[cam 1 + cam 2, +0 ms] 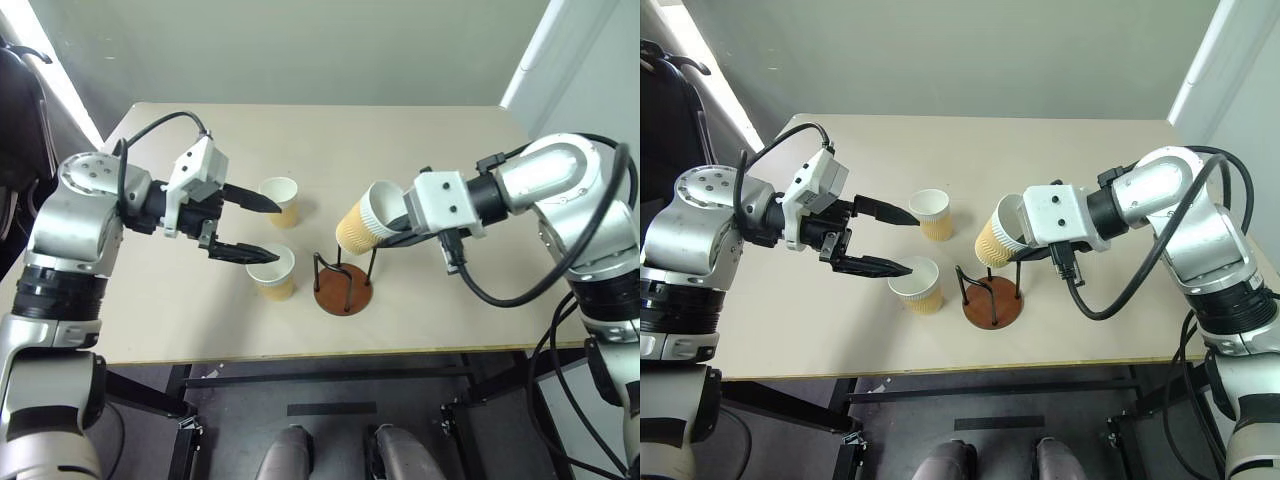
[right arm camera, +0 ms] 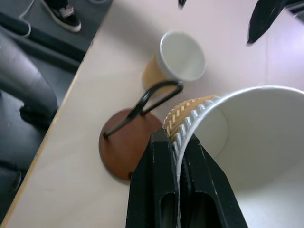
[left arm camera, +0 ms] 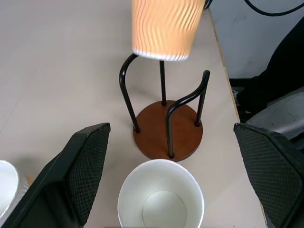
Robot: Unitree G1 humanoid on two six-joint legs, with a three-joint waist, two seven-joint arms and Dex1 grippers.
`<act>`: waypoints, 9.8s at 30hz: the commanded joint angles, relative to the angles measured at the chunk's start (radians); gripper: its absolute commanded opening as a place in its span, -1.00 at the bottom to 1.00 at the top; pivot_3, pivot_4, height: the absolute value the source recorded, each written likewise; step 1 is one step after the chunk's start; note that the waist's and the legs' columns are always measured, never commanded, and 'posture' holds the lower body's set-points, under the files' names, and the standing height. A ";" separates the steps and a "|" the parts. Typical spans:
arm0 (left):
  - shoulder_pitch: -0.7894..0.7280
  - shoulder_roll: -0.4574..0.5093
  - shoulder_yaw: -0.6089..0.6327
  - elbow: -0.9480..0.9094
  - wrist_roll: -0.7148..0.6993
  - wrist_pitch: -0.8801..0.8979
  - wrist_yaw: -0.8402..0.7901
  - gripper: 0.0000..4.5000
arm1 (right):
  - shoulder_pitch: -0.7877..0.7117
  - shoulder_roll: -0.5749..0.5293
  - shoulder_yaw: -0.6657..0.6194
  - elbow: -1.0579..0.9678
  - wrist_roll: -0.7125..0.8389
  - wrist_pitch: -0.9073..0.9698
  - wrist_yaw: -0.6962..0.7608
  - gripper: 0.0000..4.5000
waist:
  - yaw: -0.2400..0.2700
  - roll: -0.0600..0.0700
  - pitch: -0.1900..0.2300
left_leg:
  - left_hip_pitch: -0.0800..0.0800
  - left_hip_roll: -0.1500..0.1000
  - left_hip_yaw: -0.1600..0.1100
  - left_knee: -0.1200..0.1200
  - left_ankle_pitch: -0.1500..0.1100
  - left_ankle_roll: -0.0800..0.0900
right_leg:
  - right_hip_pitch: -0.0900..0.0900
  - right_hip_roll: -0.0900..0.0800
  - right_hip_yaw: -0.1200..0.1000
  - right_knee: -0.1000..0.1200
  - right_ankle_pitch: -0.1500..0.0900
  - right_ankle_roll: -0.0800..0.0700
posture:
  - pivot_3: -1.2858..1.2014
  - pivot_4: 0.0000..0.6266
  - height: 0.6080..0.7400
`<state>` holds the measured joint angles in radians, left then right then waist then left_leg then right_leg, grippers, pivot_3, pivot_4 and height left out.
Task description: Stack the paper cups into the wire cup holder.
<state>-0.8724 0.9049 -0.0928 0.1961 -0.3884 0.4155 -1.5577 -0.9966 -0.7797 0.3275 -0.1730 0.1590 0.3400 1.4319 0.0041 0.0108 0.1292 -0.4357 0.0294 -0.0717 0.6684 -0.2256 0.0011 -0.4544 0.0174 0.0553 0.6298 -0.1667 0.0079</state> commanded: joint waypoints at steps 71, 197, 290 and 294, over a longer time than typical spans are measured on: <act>0.037 0.102 -0.195 -0.060 0.353 -0.431 -0.038 1.00 | 0.015 -0.098 -0.224 -0.067 0.327 0.329 -0.045 -0.14 | -0.003 0.000 0.000 | -0.001 0.000 0.001 -0.001 0.000 0.000 | -0.003 0.000 0.001 0.005 -0.005 -0.007 | 0.03 -0.52 1.00; -0.297 -0.033 -0.313 0.095 0.033 -0.135 -0.057 0.92 | 0.261 -0.199 -0.240 -0.134 0.256 0.241 -0.158 -0.12 | 0.006 0.000 0.000 | -0.001 0.000 0.001 0.006 -0.002 0.003 | 0.002 0.000 0.001 0.003 -0.001 0.008 | 0.03 -0.52 1.00; -0.537 -0.279 -0.174 1.002 0.668 -0.959 0.246 -0.99 | 0.279 -0.200 -0.280 -0.051 0.315 0.149 -0.083 -0.12 | 0.012 0.000 0.000 | -0.007 -0.001 0.003 0.015 -0.005 0.008 | 0.001 0.001 0.002 -0.001 0.002 0.014 | 0.03 -0.52 1.00; -0.568 -0.303 -0.149 0.893 0.571 -0.864 0.023 -0.99 | 0.282 -0.214 -0.277 -0.059 0.327 0.172 -0.068 -0.12 | 0.016 -0.001 0.000 | -0.010 -0.002 0.005 0.015 -0.005 0.009 | -0.001 0.001 0.001 -0.001 0.002 0.015 | 0.03 -0.52 1.00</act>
<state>-1.4005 0.6003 -0.2702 1.1549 0.2362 -0.4817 -1.4534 -0.7130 -0.9751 0.0881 -0.2132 0.4673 0.5060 1.3557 0.0202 0.0102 0.1290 -0.4463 0.0290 -0.0688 0.6845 -0.2311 0.0101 -0.4550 0.0174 0.0568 0.6281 -0.1648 0.0230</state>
